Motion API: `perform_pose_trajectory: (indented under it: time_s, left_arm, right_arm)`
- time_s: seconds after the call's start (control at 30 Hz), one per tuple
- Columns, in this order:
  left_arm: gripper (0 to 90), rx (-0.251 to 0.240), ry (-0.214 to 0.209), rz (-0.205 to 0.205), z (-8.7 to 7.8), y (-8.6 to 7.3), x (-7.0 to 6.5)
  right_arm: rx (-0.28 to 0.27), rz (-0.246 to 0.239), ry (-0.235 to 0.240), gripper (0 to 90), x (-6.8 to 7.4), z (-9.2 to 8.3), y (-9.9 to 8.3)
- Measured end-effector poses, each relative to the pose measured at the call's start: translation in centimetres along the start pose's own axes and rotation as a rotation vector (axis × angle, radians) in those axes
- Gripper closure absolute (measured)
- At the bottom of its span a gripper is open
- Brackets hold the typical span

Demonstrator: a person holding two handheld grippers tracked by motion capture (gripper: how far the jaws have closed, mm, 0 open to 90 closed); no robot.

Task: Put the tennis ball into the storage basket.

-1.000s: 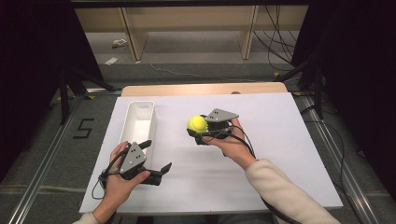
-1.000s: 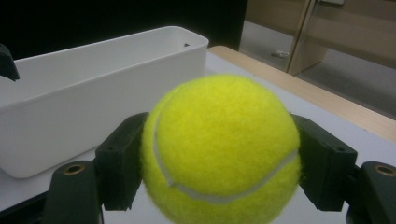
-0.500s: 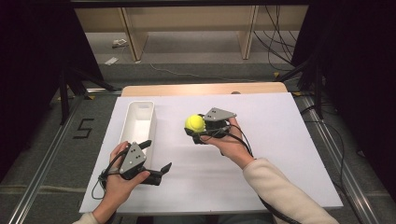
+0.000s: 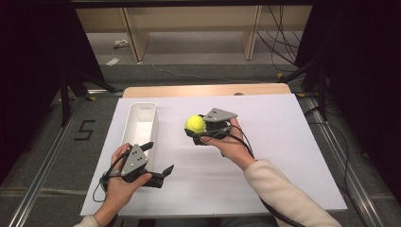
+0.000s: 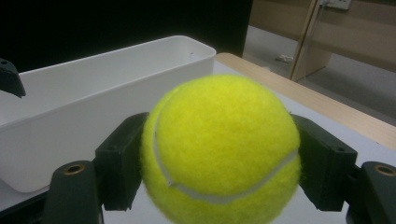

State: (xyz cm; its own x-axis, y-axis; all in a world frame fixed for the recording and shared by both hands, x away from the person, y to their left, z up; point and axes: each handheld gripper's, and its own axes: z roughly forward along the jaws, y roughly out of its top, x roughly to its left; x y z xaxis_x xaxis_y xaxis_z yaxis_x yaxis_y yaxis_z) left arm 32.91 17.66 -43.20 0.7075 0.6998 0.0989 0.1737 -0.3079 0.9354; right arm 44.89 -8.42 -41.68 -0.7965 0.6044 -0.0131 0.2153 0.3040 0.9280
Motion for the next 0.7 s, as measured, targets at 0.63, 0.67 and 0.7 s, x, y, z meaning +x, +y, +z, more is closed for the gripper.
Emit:
perform_pose_trajectory:
  time_s: [0.63,0.67,0.7]
  left_arm:
    - [0.0,-0.004,0.0,0.0,-0.04,-0.01,0.0]
    - [0.0,-0.004,0.0,0.001,-0.03,-0.01,-0.01]
    - [0.0,-0.002,-0.001,0.001,-0.04,0.0,-0.02]
  right_arm:
    - [-0.004,0.001,0.016,27.1,0.75,0.77,0.4]
    - [-0.004,0.002,0.018,27.1,0.84,0.87,0.41]
    - [-0.004,0.002,0.018,27.1,0.84,0.87,0.41]
